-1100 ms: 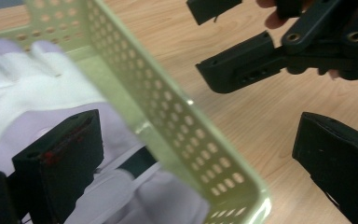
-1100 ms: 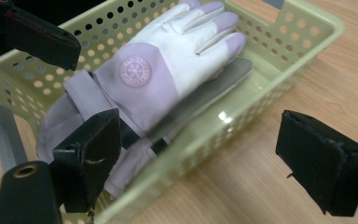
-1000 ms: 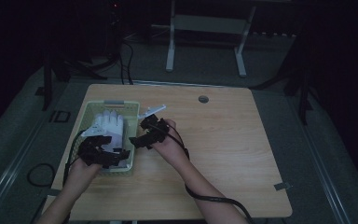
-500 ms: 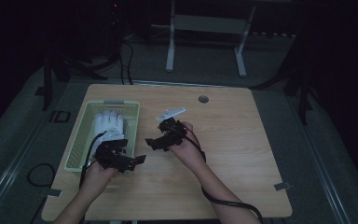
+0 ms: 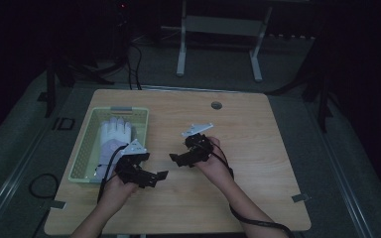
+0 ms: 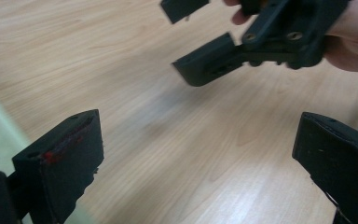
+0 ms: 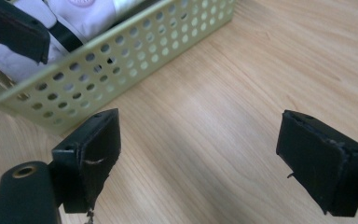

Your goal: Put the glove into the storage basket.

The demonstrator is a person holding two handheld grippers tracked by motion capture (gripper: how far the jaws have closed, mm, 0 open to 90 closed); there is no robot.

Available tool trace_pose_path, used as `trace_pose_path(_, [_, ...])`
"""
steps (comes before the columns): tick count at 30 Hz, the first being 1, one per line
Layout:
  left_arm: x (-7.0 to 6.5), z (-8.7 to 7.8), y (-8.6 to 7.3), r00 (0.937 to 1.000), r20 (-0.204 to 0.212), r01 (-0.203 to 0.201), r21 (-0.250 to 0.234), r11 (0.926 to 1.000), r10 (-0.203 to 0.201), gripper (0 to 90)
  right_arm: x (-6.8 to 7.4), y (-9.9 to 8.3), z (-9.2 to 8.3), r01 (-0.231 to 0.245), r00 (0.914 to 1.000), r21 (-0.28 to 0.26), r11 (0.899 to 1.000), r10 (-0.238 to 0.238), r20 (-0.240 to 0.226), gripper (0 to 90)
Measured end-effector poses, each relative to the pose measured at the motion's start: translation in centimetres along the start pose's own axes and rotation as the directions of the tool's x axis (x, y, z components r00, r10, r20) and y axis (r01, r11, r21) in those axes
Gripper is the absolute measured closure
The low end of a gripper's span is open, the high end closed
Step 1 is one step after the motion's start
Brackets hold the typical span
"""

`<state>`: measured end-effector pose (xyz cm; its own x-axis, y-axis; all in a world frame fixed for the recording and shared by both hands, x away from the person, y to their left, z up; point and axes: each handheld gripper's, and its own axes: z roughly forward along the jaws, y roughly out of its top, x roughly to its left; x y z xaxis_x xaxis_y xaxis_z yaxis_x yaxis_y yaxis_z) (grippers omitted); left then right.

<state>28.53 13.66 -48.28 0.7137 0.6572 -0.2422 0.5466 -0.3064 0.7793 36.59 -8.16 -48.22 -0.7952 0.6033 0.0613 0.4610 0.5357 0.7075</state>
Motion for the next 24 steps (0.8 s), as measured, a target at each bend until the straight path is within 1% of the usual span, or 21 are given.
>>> trace_pose_path(3, [-0.8, 0.8, 0.0, 0.9996, 0.015, -0.024, 0.012, 0.9996, 0.023, 2.2, -0.4, -0.7, -0.1, -0.004, 1.0000, 0.004, 1.000, 0.004, -0.002, 13.5])
trace_pose_path(5, [-1.3, 1.3, 0.1, 0.9992, 0.024, -0.033, 0.020, 0.9992, 0.033, 2.2, -0.6, -1.2, -0.2, -0.001, 1.0000, 0.008, 1.000, 0.001, 0.002, 13.5])
trace_pose_path(6, [-1.3, 1.3, 0.1, 0.9992, 0.024, -0.033, 0.020, 0.9992, 0.033, 2.2, -0.8, -1.4, -0.3, -0.002, 1.0000, 0.011, 1.000, 0.002, 0.002, 13.5])
trace_pose_path(7, [-1.6, 1.6, 0.0, 0.9988, 0.032, -0.039, 0.023, 0.9990, 0.038, 2.2, -0.8, -1.4, -0.3, -0.002, 1.0000, 0.011, 1.000, 0.002, 0.002, 13.5])
trace_pose_path(9, [-2.1, 2.4, 0.0, 0.9979, 0.050, -0.044, 0.036, 0.9984, 0.042, 2.2, -1.2, -2.1, -0.7, -0.011, 0.9999, 0.002, 1.000, 0.011, 0.004, 13.5])
trace_pose_path(11, [-2.5, 2.9, 0.0, 0.9969, 0.054, -0.060, 0.052, 0.9969, 0.057, 2.2, -1.5, -2.5, -0.9, -0.016, 0.9998, 0.000, 1.000, 0.016, 0.008, 13.5])
trace_pose_path(12, [-2.7, 3.2, 0.0, 0.9963, 0.058, -0.066, 0.050, 0.9966, 0.063, 2.2, -1.6, -2.7, -1.0, -0.021, 0.9997, -0.003, 1.000, 0.021, 0.010, 13.5])
trace_pose_path(16, [-3.1, 4.0, -0.1, 0.9952, 0.073, -0.069, 0.060, 0.9958, 0.065, 2.2, -2.0, -3.6, -1.4, -0.022, 0.9997, -0.010, 1.000, 0.022, 0.012, 13.5])
trace_pose_path(18, [-3.2, 4.5, -0.2, 0.9951, 0.081, -0.061, 0.064, 0.9960, 0.056, 2.2, -2.3, -4.0, -1.6, -0.024, 0.9996, -0.017, 1.000, 0.025, 0.012, 13.5])
trace_pose_path(19, [-3.2, 4.5, -0.2, 0.9951, 0.081, -0.061, 0.064, 0.9960, 0.056, 2.2, -2.4, -4.1, -1.7, -0.025, 0.9996, -0.020, 0.999, 0.025, 0.013, 13.5])
trace_pose_path(20, [-3.4, 5.0, -0.3, 0.9945, 0.086, -0.065, 0.069, 0.9955, 0.058, 2.2, -2.4, -4.4, -1.8, -0.024, 0.9996, -0.021, 0.999, 0.025, 0.013, 13.6])
trace_pose_path(22, [-3.5, 5.3, -0.4, 0.9942, 0.091, -0.064, 0.068, 0.9956, 0.058, 2.2, -2.5, -4.5, -1.9, -0.022, 0.9997, -0.023, 1.000, 0.022, 0.010, 13.5])
trace_pose_path(23, [-3.6, 5.6, -0.4, 0.9939, 0.094, -0.064, 0.072, 0.9954, 0.057, 2.2, -2.6, -5.0, -2.2, -0.013, 0.9998, -0.024, 1.000, 0.013, 0.013, 13.6])
trace_pose_path(24, [-3.8, 6.0, -0.6, 0.9933, 0.099, -0.067, 0.076, 0.9949, 0.059, 2.2, -2.6, -5.2, -2.3, -0.014, 0.9998, -0.024, 1.000, 0.015, 0.011, 13.5])
